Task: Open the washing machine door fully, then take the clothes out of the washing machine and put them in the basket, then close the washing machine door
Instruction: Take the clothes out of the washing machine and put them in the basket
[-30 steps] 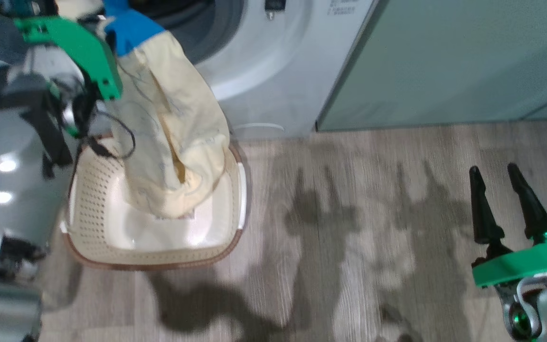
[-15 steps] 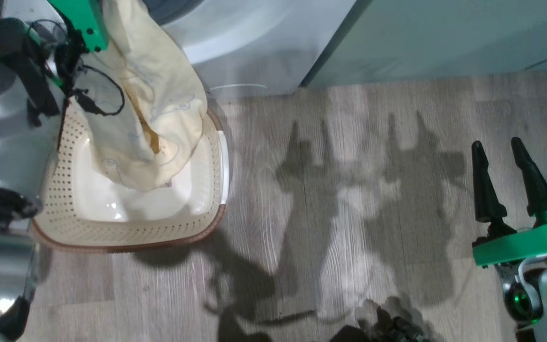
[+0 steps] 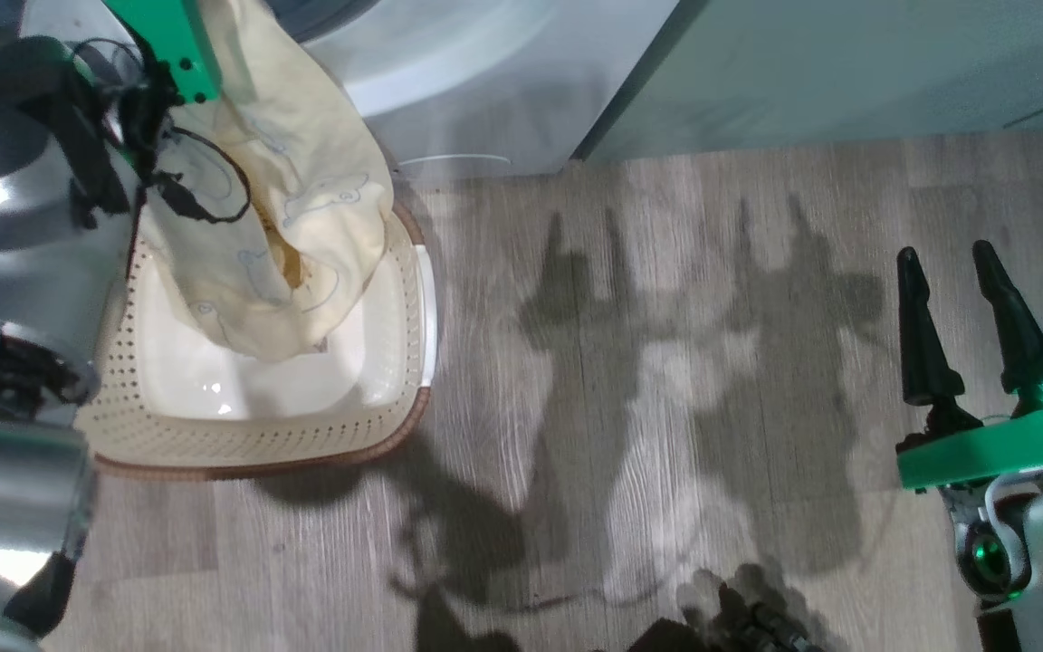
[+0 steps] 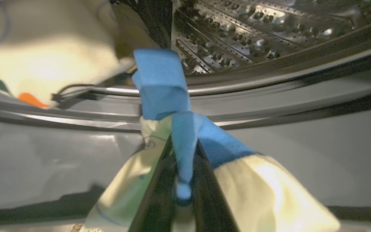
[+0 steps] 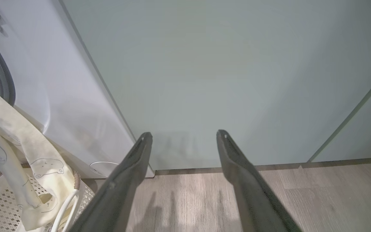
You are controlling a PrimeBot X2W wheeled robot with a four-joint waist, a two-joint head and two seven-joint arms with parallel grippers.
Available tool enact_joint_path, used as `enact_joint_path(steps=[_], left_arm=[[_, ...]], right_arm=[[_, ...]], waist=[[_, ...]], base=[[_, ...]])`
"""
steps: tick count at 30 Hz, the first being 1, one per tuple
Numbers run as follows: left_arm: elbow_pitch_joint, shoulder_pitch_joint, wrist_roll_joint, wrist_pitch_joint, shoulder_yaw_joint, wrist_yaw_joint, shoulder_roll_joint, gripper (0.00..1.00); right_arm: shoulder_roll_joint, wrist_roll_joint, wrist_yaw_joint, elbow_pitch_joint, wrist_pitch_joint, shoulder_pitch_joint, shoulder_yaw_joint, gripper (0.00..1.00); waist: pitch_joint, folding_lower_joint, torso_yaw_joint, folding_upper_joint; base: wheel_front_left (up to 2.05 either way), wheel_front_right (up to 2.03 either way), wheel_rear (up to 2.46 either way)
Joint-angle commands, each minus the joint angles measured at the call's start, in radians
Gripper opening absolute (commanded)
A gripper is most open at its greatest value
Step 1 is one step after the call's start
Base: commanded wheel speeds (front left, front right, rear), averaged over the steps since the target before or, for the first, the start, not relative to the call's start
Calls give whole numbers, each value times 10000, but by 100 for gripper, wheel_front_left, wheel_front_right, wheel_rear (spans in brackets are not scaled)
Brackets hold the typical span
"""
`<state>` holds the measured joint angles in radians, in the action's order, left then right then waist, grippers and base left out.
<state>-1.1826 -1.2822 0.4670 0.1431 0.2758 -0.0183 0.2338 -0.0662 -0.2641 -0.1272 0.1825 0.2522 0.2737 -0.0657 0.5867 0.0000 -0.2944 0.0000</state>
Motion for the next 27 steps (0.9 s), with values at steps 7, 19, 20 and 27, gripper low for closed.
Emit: enact_joint_path(steps=[7, 19, 20, 27], left_arm=[[220, 211, -28, -1139, 188, -509, -16, 0], [923, 2612, 65, -2343, 576, -776, -605, 0], [1038, 2908, 114, -2381, 580, -788, -638, 0], [2348, 5131, 355, -2135, 657, -491, -678, 0]], right_arm=[[-207, 29, -35, -125, 95, -342, -31, 100], [-287, 17, -35, 129, 95, -941, -189, 100], [-291, 17, -35, 146, 95, -1015, -190, 100], [-407, 15, -35, 192, 95, -1494, -174, 100]], waist=[[-745, 0, 252, 0], [-2336, 0, 635, 0], [-2491, 0, 670, 0], [-3308, 0, 919, 0]], base=[[0, 0, 0], [0, 0, 0], [0, 0, 0], [0, 0, 0]])
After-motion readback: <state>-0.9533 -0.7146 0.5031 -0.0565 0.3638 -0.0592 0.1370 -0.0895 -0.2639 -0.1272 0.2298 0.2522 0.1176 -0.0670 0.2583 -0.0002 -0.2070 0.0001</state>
